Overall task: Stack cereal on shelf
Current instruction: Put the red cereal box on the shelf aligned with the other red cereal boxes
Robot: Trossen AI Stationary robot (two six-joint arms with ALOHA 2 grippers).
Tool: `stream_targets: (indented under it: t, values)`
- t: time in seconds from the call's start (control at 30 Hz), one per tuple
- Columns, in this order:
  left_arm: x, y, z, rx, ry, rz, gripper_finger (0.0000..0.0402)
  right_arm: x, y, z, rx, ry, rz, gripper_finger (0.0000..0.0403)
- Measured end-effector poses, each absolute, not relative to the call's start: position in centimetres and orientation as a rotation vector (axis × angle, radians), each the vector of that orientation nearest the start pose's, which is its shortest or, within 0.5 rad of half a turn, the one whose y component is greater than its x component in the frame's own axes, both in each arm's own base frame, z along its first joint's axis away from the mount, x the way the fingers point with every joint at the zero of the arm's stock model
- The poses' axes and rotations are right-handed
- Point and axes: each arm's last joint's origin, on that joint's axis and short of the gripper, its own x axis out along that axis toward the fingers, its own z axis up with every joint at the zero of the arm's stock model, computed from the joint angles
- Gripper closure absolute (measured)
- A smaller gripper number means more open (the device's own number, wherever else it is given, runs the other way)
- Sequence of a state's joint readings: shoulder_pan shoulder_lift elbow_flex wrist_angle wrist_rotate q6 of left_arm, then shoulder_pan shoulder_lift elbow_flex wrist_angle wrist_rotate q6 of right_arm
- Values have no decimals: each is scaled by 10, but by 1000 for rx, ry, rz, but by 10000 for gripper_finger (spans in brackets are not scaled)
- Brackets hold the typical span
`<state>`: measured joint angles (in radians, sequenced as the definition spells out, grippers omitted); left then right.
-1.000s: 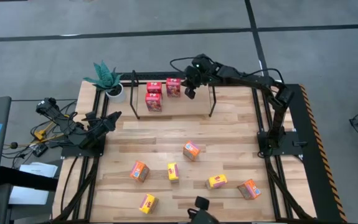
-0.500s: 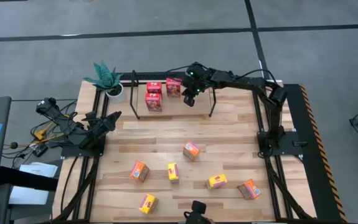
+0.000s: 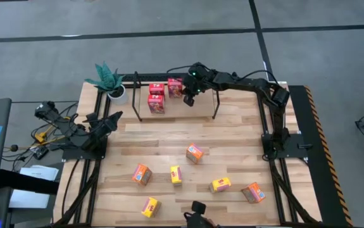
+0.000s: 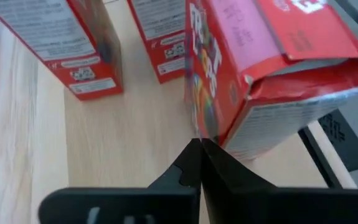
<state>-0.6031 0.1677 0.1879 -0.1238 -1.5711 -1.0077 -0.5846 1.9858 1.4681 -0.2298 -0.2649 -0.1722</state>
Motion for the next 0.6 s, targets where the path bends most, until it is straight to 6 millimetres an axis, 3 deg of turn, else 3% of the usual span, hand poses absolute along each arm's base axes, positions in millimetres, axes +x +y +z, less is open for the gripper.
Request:
stream_targets:
  t: [0.37,0.6]
  values:
    - [75,-15,205,-833,-437,902,116,374,-223,211,182,726,-177,390]
    - [76,-15,206,-835,-436,898,116,384,-217,204,159,707,-161,373]
